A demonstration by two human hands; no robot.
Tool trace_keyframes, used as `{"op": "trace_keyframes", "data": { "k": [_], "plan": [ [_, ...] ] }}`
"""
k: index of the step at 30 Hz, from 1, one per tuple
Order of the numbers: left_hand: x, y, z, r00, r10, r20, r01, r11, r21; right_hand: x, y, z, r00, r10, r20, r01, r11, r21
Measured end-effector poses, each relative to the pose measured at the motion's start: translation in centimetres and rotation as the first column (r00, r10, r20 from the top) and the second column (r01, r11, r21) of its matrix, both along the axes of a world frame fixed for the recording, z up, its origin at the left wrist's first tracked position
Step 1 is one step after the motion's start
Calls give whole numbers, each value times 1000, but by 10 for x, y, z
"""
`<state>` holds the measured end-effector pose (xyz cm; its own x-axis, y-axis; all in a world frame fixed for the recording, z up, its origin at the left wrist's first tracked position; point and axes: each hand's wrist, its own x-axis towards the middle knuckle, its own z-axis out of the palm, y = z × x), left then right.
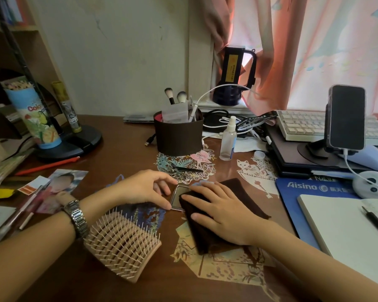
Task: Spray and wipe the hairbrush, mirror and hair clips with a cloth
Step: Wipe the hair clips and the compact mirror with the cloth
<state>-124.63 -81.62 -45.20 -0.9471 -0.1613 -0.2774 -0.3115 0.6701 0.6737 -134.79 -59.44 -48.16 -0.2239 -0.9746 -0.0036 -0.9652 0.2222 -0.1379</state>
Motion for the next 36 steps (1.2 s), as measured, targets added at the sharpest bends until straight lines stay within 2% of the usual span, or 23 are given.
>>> {"op": "trace_keyframes", "data": {
  "k": [3,6,14,24,30,36],
  "plan": [
    [-2,-3,-2,1000,9,-4,-9,1000,23,5,0,-3,998,53,-32,-53,999,-6],
    [-3,-4,-4,1000,22,-10,-21,999,44,6,-3,-2,999,37,-26,-37,999,-9],
    [-1,-4,-7,998,46,-38,-44,998,52,1,-26,-2,988,-148,-29,146,986,-76],
    [-4,-7,-8,999,38,-30,-36,998,43,1,-13,-2,996,65,-63,-66,997,-25],
    [-5,-8,-8,1000,15,-5,-15,1000,-12,-10,3,-1,998,25,-62,-27,999,-30],
    [-8,-7,-5,1000,5,29,-5,1000,-7,-25,23,2,999,-34,29,34,999,6]
  ]
}}
